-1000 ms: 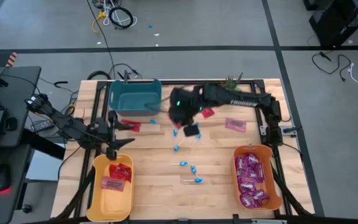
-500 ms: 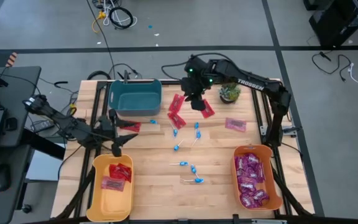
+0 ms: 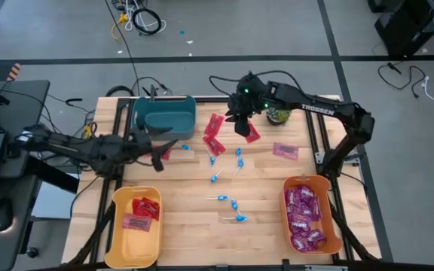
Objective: Sort candy
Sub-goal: Put the red candy into the yellow bin
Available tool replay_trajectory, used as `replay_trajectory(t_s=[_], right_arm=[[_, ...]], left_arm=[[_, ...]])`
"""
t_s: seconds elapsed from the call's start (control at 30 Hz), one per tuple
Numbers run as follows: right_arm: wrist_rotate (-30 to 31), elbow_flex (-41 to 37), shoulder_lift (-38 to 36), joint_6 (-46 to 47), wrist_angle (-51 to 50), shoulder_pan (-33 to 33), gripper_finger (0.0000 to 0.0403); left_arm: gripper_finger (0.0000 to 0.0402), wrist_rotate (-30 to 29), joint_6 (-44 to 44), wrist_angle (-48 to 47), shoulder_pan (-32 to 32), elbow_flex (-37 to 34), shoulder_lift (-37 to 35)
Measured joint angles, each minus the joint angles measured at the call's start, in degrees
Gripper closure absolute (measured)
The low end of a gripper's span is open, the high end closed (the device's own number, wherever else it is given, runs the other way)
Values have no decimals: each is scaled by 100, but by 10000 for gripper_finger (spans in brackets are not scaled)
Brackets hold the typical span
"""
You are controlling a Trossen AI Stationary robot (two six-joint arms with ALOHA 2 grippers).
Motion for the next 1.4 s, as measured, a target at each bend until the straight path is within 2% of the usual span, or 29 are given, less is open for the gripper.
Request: replay_trajectory(t_s=[0.2,0.3,0.43,0.6,0.67,0.83,1.03,1.4], right_arm=[[562,-480,-66,96,227,146,305],[730,-694,-64,199,163,165,304],[1412,-736,-56,1237,-97,80,304],[1456,-734,-55,2203,-791,-99,299],[1455,-734,-55,2380,-1020,-66,298],[1514,-734,-55,2782,-1290,170,297],[1891,-747,180,3732,-1248,322,291],[2209,-747,1215,4193,-1206,281,245]], left_arm=[[184,1174,252,-527,845,241,304],[184,2062,369,-932,1344,351,520],[184,3350,368,-1390,2031,567,800],[184,4508,532,-1642,2676,744,1232],[184,4679,643,-1716,2837,815,1356],[184,4688,691,-1793,3070,844,1505],[184,4640,814,-1704,3226,857,1493],[184,4520,859,-1315,3315,855,1493]])
